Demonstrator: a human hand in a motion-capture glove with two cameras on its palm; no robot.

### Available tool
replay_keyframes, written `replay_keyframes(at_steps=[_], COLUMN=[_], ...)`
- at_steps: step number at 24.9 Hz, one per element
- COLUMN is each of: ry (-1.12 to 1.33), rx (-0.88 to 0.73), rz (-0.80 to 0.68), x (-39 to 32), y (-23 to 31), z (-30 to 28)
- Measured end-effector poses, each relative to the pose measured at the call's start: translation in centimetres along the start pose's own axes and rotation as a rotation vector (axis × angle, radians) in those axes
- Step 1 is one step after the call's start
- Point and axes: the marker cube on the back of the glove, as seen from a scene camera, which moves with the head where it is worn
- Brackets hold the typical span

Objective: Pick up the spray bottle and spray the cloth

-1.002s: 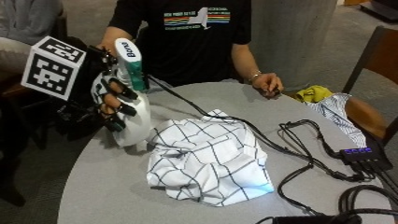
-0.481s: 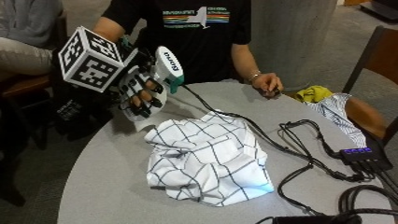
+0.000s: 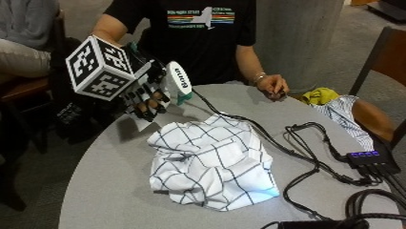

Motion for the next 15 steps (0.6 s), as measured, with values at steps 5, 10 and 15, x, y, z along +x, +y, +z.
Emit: replay_keyframes(at_steps=[5,10,15], ry=[0.026,0.035,0.042], rx=[-0.026,-0.04,-0.05], rz=[0.035,0.053,0.07], x=[0.17,0.3,0.62], y=[0.03,-0.07,-0.22], z=[0.16,0.25,0.56])
